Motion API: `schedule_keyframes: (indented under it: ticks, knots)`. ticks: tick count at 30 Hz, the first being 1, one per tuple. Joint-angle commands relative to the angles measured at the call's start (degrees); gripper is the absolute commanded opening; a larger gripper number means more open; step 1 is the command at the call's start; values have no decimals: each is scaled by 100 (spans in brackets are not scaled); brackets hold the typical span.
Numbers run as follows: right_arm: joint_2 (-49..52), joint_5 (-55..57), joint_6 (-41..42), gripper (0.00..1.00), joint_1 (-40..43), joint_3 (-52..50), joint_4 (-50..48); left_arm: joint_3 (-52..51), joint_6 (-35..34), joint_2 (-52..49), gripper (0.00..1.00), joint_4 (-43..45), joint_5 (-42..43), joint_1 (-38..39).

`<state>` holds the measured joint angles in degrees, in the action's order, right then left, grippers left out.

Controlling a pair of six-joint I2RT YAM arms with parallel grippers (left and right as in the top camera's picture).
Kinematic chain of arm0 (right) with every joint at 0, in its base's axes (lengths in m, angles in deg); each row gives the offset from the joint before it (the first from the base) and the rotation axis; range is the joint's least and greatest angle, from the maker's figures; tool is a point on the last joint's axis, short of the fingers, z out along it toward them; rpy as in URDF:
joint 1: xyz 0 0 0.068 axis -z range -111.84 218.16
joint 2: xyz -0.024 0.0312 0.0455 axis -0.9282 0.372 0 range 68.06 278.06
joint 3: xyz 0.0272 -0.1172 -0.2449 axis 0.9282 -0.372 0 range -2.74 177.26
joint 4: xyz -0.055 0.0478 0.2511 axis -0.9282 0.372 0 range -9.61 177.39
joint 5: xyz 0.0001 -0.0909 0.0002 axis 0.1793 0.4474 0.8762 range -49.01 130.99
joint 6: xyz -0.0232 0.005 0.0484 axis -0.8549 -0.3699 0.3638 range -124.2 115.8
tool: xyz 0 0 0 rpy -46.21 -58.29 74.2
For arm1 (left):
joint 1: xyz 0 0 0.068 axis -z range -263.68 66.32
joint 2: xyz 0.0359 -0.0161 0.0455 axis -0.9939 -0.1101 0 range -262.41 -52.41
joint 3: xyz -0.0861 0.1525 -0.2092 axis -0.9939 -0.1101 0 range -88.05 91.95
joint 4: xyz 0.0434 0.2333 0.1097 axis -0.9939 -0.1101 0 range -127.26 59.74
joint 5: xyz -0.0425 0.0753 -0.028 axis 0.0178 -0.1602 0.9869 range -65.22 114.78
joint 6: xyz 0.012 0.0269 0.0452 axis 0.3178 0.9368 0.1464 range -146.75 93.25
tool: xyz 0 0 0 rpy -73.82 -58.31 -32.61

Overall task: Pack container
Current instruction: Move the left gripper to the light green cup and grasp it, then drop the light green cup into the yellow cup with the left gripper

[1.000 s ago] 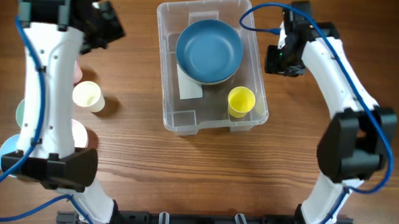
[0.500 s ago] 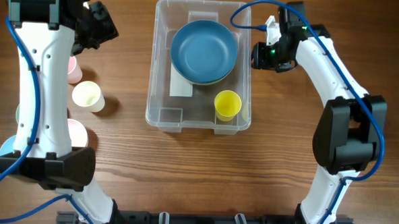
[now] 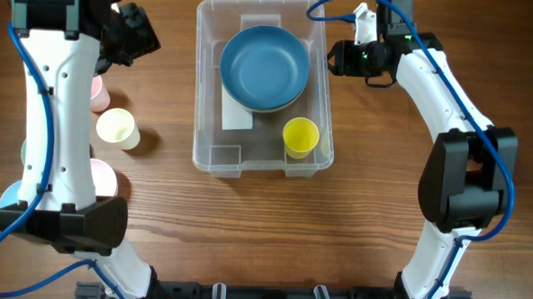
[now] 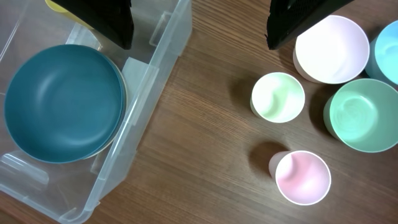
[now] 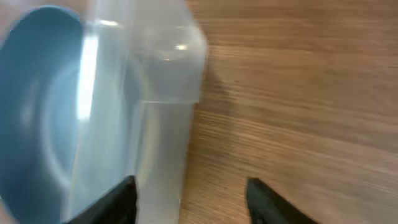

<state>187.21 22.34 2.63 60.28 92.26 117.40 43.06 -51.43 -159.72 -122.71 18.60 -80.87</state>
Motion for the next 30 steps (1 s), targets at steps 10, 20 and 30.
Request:
schedule_keyframes:
  ticks: [10, 20, 30]
  knots:
    - [-1241, 2135, 61, 69, 927, 33, 1622, -1770, -562, 448, 64, -407, -468, -452]
    - [-1239, 2024, 57, 69, 925, 22, 1969, -4881, -120, 855, 78, 2267, -96, -874]
    - [-1239, 2024, 59, 69, 925, 22, 2006, -4933, 505, -658, 69, 3591, 302, -946]
